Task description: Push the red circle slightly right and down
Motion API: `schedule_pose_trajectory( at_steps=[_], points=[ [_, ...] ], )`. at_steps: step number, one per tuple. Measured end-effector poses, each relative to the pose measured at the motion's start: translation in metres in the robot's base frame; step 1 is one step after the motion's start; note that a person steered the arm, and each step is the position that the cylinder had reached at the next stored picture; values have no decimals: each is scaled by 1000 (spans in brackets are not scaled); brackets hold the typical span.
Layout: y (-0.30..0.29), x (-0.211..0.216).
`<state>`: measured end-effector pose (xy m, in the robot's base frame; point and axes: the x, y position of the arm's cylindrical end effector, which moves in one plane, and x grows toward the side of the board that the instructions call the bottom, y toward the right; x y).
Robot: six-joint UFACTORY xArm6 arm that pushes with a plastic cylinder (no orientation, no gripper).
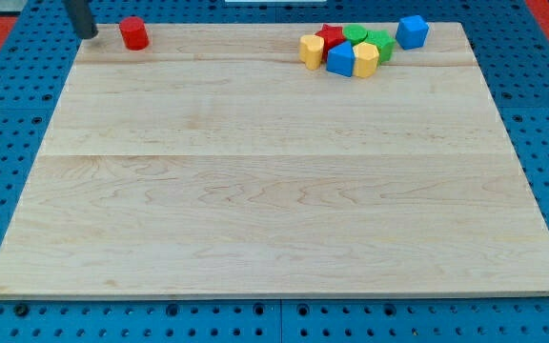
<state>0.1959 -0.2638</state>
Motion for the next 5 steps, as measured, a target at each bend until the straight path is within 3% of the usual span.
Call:
schedule_pose_trajectory(
  at_steps=[1, 3, 4, 5],
  points=[
    [63, -1],
    [66, 38],
    [58, 38],
    [89, 38]
  ],
)
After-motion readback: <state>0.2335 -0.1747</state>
